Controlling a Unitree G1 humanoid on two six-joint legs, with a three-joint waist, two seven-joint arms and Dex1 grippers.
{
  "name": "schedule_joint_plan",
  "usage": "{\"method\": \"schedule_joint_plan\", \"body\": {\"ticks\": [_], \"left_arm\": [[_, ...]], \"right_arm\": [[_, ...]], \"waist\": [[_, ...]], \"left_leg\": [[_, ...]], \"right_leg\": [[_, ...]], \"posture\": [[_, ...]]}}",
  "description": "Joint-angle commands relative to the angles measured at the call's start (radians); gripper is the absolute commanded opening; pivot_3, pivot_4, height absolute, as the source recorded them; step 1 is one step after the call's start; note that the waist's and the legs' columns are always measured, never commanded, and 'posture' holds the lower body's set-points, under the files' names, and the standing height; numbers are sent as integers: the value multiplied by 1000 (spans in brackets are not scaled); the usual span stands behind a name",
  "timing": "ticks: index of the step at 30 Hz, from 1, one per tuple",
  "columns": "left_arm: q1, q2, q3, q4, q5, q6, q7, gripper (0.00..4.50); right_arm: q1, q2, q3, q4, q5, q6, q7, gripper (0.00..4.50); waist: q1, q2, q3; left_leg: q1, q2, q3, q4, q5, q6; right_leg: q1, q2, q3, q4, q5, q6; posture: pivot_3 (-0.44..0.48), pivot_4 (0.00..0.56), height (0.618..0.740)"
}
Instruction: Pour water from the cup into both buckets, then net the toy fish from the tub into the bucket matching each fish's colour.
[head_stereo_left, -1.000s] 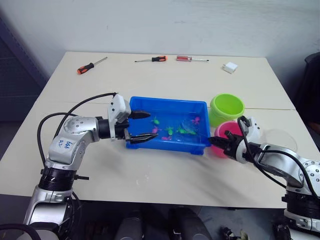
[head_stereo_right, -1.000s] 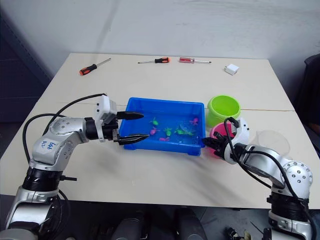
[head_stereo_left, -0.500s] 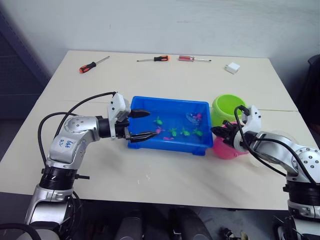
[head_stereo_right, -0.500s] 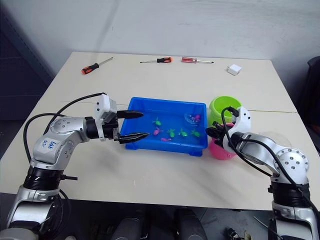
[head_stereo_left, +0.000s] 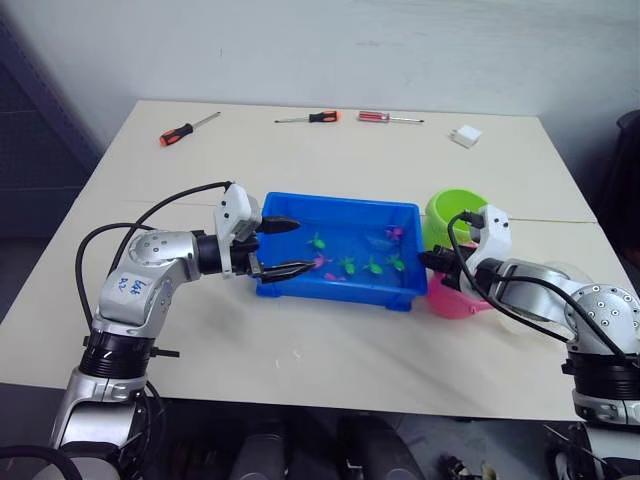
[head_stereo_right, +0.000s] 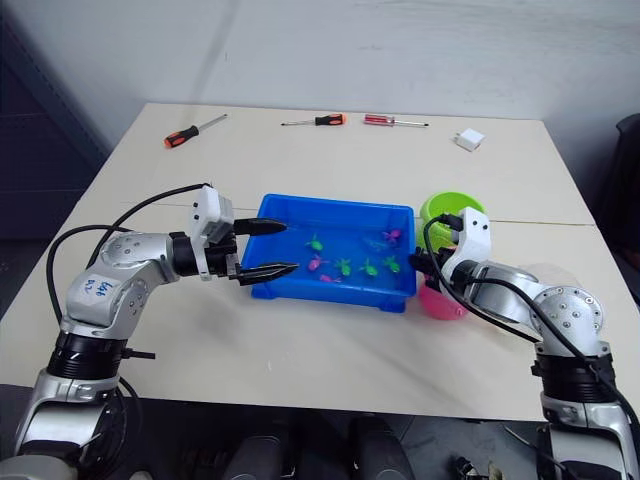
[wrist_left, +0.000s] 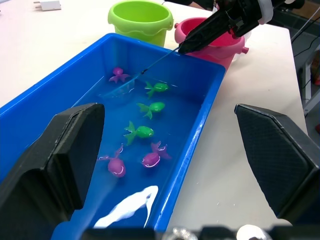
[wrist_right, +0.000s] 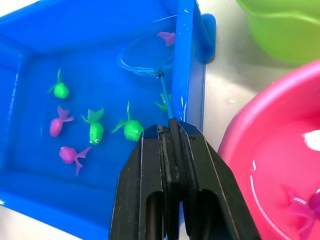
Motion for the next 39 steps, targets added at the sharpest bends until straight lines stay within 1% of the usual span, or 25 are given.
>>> {"method": "schedule_joint_plan", "body": {"ticks": [1,6,7,10,13,14,18,22,25,27,29,31,39], "left_arm": [[-14,-6,9,-22,-6,-17,-1,4487],[-28,-12,2,-7,0,-23,-9,4487],[-31,-13,1,-4,1,-24,-11,4487],[-45,-16,-4,12,4,-29,-18,4487],[-56,-20,-10,26,7,-36,-26,4487],[-59,-21,-12,31,8,-39,-29,4487],[-70,-23,-21,51,12,-50,-41,4487],[-89,-36,-28,75,17,-62,-49,4487],[-94,-40,-31,89,21,-72,-58,4487],[-97,-43,-34,97,23,-76,-63,4487],[-106,-47,-39,113,26,-85,-73,4487],[-124,-55,-48,136,31,-95,-86,4487],[-216,-111,-84,245,41,-134,-158,4487]], "right_arm": [[-7,-62,-1,-109,-103,20,99,0],[22,-22,-57,-129,-64,36,70,0],[24,-33,-54,-141,-81,45,93,0],[52,-98,-9,-213,-185,63,216,0],[92,-158,40,-288,-337,19,327,0],[103,-164,44,-303,-370,8,351,0],[123,-115,6,-304,-380,26,369,0],[151,-230,110,-392,-598,-62,532,0],[194,-271,137,-430,-741,-174,604,0],[234,-260,109,-450,-786,-211,618,0],[276,-219,60,-477,-800,-243,620,0],[328,-218,30,-512,-853,-279,631,0],[509,-90,-198,-677,-793,-276,640,0]], "waist": [[0,0,0],[-2,0,0],[-2,0,0],[-1,2,1],[-1,2,1],[-1,2,1],[-2,2,1],[0,3,1],[1,3,1],[2,3,1],[3,3,1],[7,3,1],[24,3,1]], "left_leg": [[0,0,0,0,0,0],[0,0,0,0,0,0],[0,0,0,0,0,0],[0,0,0,0,0,0],[0,0,0,-1,0,0],[0,0,0,-1,0,0],[0,0,0,-1,0,0],[0,0,0,-1,0,0],[0,0,-1,-1,0,0],[0,0,-1,-1,0,0],[0,0,-1,-1,0,0],[0,0,-1,-1,0,0],[0,-1,0,0,0,-1]], "right_leg": [[0,0,0,0,0,0],[0,0,0,-1,0,0],[0,0,0,-1,0,0],[0,0,0,-1,0,0],[0,0,-1,-1,0,0],[0,0,0,-1,0,0],[0,0,0,-1,0,0],[0,0,0,-1,0,0],[0,0,-1,-2,0,0],[0,0,0,-2,0,0],[0,0,-1,-2,0,0],[0,0,-1,-1,0,0],[0,0,0,-1,0,0]], "posture": [[0,150,740],[0,150,740],[0,150,740],[0,150,740],[0,150,740],[0,150,740],[0,150,740],[0,150,740],[0,150,740],[0,150,740],[0,150,740],[0,150,740],[0,150,740]]}}
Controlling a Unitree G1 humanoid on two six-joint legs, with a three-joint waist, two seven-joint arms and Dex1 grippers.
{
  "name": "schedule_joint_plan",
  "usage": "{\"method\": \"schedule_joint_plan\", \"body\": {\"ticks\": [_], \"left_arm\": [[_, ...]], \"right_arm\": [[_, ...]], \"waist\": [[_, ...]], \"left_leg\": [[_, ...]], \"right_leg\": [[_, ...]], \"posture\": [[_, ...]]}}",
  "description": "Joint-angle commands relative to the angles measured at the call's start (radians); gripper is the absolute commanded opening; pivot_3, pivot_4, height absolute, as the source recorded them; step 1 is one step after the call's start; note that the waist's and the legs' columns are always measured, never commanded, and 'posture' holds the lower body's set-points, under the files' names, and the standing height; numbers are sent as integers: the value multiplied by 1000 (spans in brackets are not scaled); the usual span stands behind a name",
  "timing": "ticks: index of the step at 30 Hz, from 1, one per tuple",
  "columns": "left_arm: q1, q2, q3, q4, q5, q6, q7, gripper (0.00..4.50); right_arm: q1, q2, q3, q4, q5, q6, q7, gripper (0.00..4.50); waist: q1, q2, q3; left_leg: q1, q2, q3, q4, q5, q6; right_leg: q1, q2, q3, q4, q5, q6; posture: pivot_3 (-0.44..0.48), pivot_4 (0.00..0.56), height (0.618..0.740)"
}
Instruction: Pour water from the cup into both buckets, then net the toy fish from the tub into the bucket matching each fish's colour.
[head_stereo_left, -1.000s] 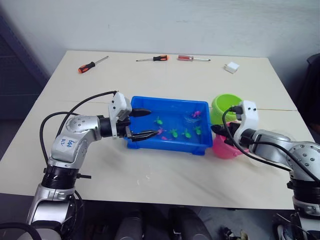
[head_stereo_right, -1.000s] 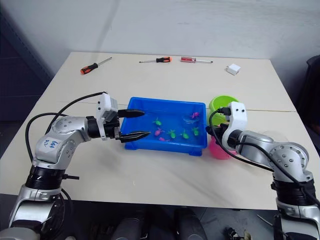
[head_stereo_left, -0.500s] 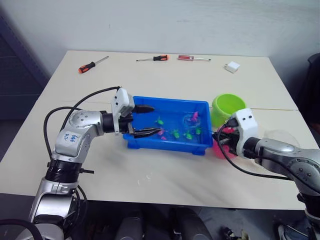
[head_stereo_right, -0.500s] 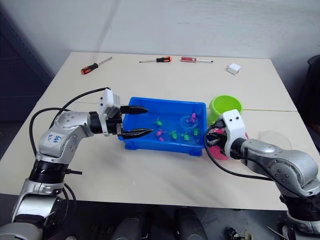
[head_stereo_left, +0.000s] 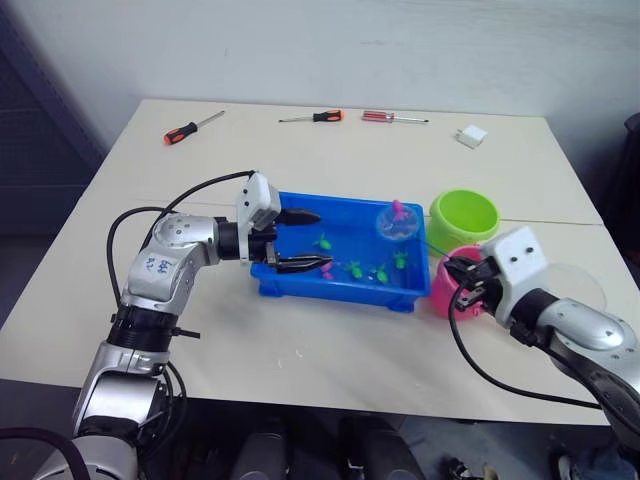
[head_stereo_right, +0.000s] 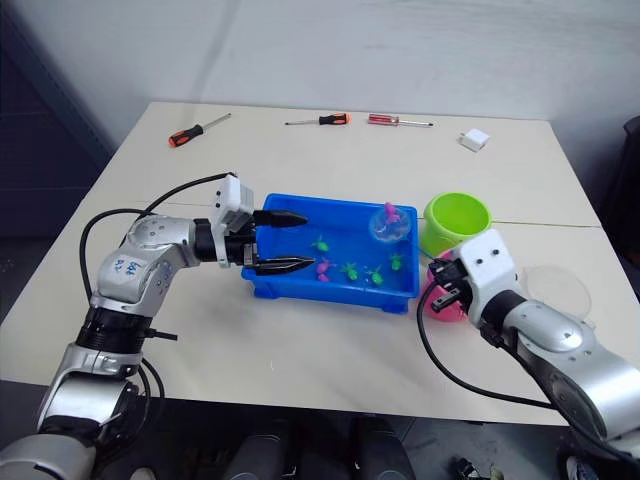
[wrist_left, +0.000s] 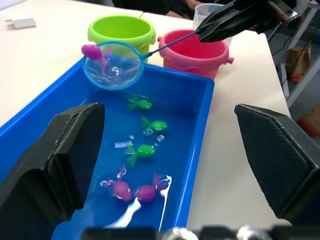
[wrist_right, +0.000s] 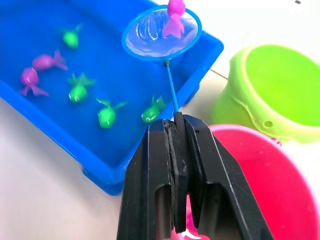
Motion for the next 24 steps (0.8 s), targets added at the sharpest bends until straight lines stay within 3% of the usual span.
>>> {"method": "schedule_joint_plan", "body": {"ticks": [1,16,20,24], "left_arm": [[-61,-35,-14,43,0,-28,-43,4487],[-223,-148,-62,278,45,-134,-184,4487],[-242,-172,-66,316,55,-155,-201,4487],[-255,-187,-60,343,66,-172,-214,4487]], "right_arm": [[86,38,-141,-131,39,-17,20,0],[600,263,-584,-347,45,-129,88,0],[676,278,-640,-351,13,-177,121,0],[785,251,-644,-348,-154,-282,209,0]], "waist": [[2,0,0],[-2,0,0],[1,0,-1],[0,0,0]], "left_leg": [[0,0,0,0,0,0],[3,-1,1,0,0,0],[3,-1,0,0,0,0],[3,-1,1,0,0,0]], "right_leg": [[0,0,0,0,0,0],[3,0,1,0,1,1],[3,0,1,0,1,1],[3,1,1,0,0,1]], "posture": [[0,150,740],[0,150,740],[0,150,740],[0,150,740]]}}
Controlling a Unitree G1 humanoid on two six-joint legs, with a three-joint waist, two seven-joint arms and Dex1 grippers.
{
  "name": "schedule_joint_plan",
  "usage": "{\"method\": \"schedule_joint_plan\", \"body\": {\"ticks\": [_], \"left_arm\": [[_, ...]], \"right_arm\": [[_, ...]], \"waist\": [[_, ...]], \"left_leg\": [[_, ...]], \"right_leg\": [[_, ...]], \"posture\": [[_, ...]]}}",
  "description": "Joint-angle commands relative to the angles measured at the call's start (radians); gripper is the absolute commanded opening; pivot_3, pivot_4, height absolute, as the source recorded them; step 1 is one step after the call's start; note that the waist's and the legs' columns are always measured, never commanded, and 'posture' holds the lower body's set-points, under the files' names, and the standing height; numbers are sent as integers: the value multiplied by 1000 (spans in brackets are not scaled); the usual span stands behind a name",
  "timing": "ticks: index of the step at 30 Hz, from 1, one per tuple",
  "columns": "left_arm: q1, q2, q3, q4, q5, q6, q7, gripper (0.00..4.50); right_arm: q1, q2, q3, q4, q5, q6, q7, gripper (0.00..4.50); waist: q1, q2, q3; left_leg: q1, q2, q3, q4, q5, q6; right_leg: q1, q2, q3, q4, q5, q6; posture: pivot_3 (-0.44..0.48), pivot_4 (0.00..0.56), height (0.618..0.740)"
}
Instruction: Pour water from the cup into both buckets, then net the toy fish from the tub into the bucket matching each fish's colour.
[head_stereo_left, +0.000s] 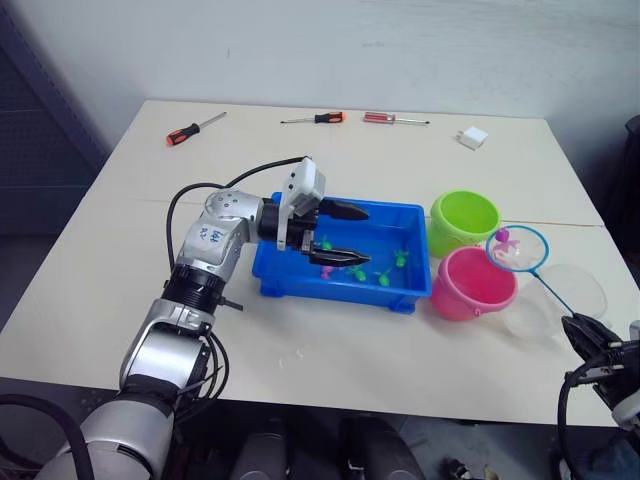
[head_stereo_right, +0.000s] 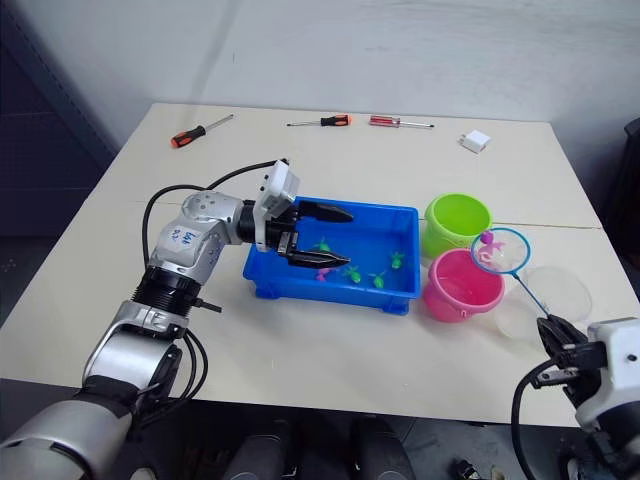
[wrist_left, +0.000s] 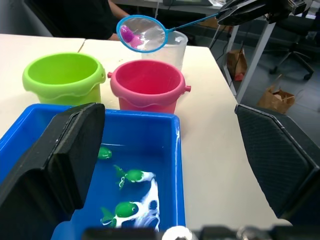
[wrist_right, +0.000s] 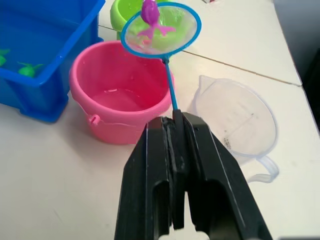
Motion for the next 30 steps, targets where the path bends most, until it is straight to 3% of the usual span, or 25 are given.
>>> {"method": "schedule_joint_plan", "body": {"ticks": [1,6,9,16,21,26,30], "left_arm": [[-31,-12,7,11,9,-27,-18,4487],[-30,-20,13,16,14,-33,-22,4487],[-21,-17,12,10,21,-38,-19,4487],[-3,0,21,-14,25,-26,-2,4487],[10,26,26,-28,28,-19,9,4487],[40,84,37,-32,47,-13,25,4487],[115,191,51,-84,80,-6,31,4487]], "right_arm": [[103,-38,-21,-76,-226,-142,84,0],[164,-97,-10,-3,-592,-349,106,0],[170,-195,-19,52,-838,-509,140,0],[71,-302,-31,205,-1059,-678,189,0],[-29,-283,-14,253,-976,-698,235,0],[-256,-250,76,186,-632,-456,307,0],[-474,-334,302,188,-479,-282,378,0]], "waist": [[-1,0,0],[-1,0,0],[-2,0,0],[1,0,0],[-1,0,0],[-7,0,0],[-7,0,-1]], "left_leg": [[0,0,0,0,0,0],[0,0,1,0,0,-1],[1,0,1,0,1,-3],[1,-1,2,1,2,-6],[1,-1,2,1,3,-6],[3,0,2,2,3,-7],[4,0,3,3,3,-7]], "right_leg": [[0,0,0,0,0,0],[0,1,1,0,0,1],[0,1,1,0,0,1],[0,1,2,0,0,1],[0,1,3,2,0,1],[1,1,3,4,0,1],[1,1,3,5,0,1]], "posture": [[0,150,740],[0,150,740],[0,150,740],[0,150,740],[0,150,740],[0,150,740],[0,150,740]]}}
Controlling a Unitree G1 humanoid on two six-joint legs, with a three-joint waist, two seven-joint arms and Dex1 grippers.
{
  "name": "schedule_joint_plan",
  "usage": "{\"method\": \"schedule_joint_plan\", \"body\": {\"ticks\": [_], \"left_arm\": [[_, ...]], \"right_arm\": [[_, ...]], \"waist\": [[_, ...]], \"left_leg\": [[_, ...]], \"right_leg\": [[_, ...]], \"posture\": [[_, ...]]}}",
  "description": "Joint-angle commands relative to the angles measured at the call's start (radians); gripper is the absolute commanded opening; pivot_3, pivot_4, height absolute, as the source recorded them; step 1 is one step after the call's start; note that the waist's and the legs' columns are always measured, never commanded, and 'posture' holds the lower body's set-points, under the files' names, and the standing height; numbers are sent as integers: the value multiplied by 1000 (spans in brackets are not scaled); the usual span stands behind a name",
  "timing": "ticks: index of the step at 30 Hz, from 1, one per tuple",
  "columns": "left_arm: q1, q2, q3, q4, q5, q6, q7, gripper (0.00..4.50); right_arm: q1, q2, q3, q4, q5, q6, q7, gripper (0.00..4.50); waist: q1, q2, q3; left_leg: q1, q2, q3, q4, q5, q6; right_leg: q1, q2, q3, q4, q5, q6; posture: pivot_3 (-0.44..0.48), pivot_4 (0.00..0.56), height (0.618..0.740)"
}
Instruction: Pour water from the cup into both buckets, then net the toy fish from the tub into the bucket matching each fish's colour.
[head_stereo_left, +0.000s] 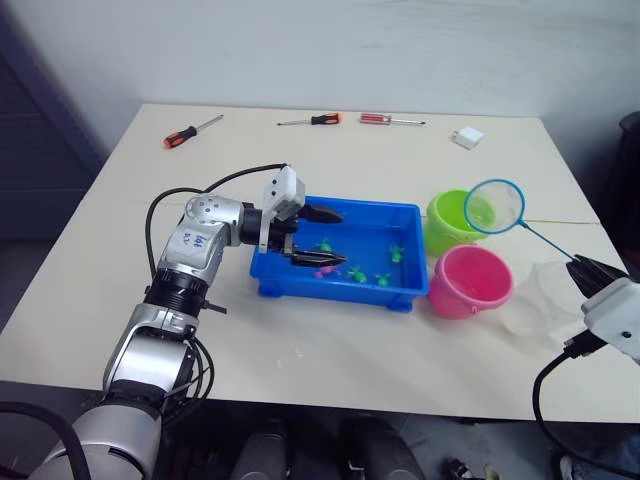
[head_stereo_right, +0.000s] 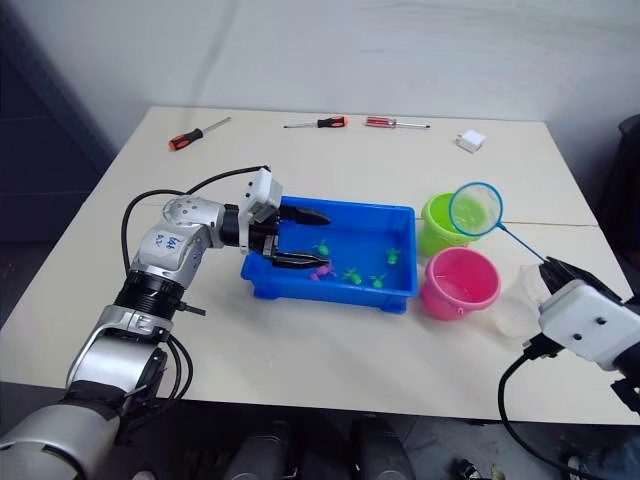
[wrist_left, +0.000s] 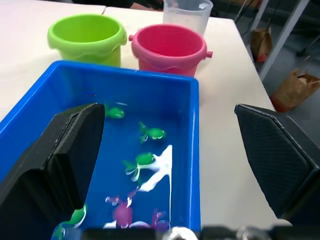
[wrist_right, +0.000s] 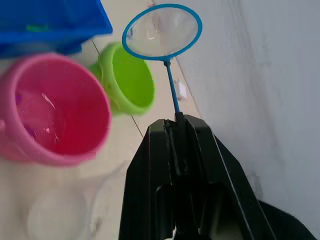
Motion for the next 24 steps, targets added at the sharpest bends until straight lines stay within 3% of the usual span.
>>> {"method": "schedule_joint_plan", "body": {"ticks": [1,8,12,15,24], "left_arm": [[90,133,41,-101,33,12,11,4487],[240,270,78,-294,29,90,55,4487],[324,329,118,-417,4,165,86,4487],[369,347,140,-490,-13,208,109,4487],[430,357,163,-578,-39,258,164,4487]], "right_arm": [[-265,-101,272,-17,201,222,79,0],[-589,-101,659,146,125,230,117,0],[-697,-74,798,246,68,172,142,0],[-754,-65,859,318,22,125,155,0],[-834,-57,885,471,-65,26,151,0]], "waist": [[-7,-1,0],[-20,-1,0],[-15,-1,0],[-13,-1,0],[-7,-1,0]], "left_leg": [[1,0,0,0,0,0],[0,0,-1,0,-1,2],[-2,0,-2,0,-2,4],[-4,0,-2,1,-2,4],[-4,0,-2,1,-3,5]], "right_leg": [[1,0,0,0,0,0],[-1,-1,-1,0,-1,-1],[-1,-2,-2,-1,-1,-1],[-3,-2,-2,0,-1,-1],[-4,-2,-2,0,-1,-1]], "posture": [[0,150,740],[0,150,740],[0,150,740],[0,150,740],[0,150,740]]}}
